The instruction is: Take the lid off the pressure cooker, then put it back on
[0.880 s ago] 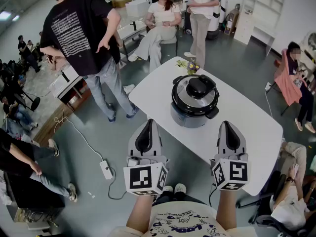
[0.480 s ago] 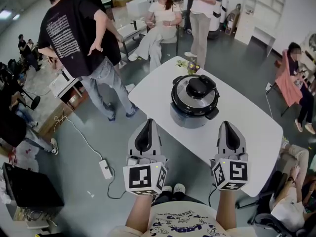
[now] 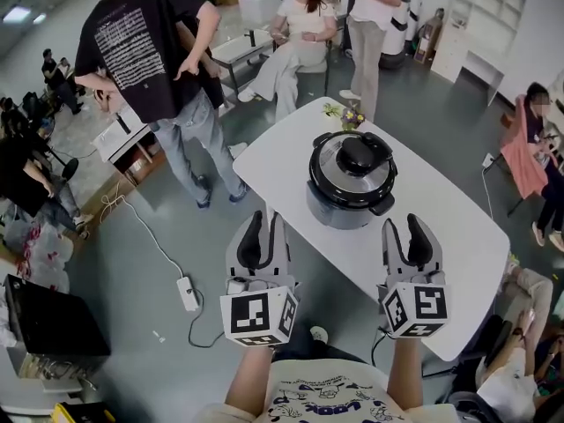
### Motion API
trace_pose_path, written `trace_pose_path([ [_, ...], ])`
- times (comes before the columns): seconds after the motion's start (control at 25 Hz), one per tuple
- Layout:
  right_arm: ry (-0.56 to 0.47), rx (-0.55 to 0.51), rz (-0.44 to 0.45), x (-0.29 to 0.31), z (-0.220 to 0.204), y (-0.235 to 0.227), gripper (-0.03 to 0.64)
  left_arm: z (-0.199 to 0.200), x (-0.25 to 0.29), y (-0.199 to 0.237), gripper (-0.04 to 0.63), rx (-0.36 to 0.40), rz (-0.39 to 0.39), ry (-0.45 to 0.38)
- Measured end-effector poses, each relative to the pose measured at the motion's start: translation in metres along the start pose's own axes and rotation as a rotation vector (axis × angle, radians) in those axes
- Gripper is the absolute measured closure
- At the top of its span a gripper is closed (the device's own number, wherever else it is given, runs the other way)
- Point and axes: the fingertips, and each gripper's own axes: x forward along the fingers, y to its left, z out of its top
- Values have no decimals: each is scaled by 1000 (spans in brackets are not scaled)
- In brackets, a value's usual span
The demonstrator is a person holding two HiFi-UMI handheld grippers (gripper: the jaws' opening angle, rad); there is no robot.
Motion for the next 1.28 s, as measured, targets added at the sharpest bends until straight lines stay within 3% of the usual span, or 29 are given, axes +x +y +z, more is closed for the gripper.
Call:
trace_pose_path([
  [0.16, 1, 20, 36, 10, -2, 0, 368, -2, 7, 1, 405, -18, 2, -5],
  [0.28, 4, 27, 51, 18, -1, 0, 354, 1, 15, 0, 382, -20, -6, -7],
  [0.72, 19, 19, 50, 77, -7, -12, 324, -13, 80, 10, 379, -24, -30, 6],
  [1.28, 88, 9, -21, 210, -7, -27, 284, -23, 241, 35, 380, -43, -197, 66],
])
